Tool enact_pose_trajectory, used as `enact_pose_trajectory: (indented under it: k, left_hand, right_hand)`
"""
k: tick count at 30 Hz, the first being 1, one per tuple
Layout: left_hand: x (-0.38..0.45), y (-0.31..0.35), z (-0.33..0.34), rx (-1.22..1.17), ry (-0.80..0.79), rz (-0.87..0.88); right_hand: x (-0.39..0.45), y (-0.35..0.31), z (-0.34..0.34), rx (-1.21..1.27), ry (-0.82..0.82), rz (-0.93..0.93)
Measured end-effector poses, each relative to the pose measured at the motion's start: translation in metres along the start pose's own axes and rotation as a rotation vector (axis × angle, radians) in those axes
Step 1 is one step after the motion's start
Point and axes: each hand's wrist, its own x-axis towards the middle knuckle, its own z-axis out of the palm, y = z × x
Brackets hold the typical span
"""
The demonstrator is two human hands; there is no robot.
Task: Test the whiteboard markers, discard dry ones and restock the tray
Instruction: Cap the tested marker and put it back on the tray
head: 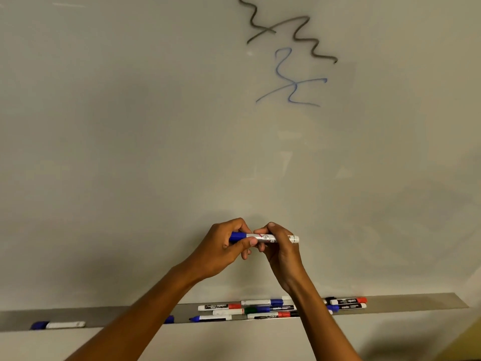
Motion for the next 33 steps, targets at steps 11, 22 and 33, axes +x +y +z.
enact_pose_trajectory:
  k: [11, 22, 33]
  left_hand:
    - [-0.081, -0.102, -0.100, -0.129, 0.208, -0.213]
    - [-0.197, -0.258, -0.197, 0.027, 0.285, -0.488]
    - [-0.289, -0.362, -0.246, 0.375, 0.217, -0.518]
  right_hand:
    - [-0.006, 0.078, 0.086, -0.219, -0.070, 0.125]
    - [-0.017, 0.239, 0.200, -0.624, -0.142, 0.320]
    - [-0.031, 0.346, 0.294, -0.910, -0.220, 0.416]
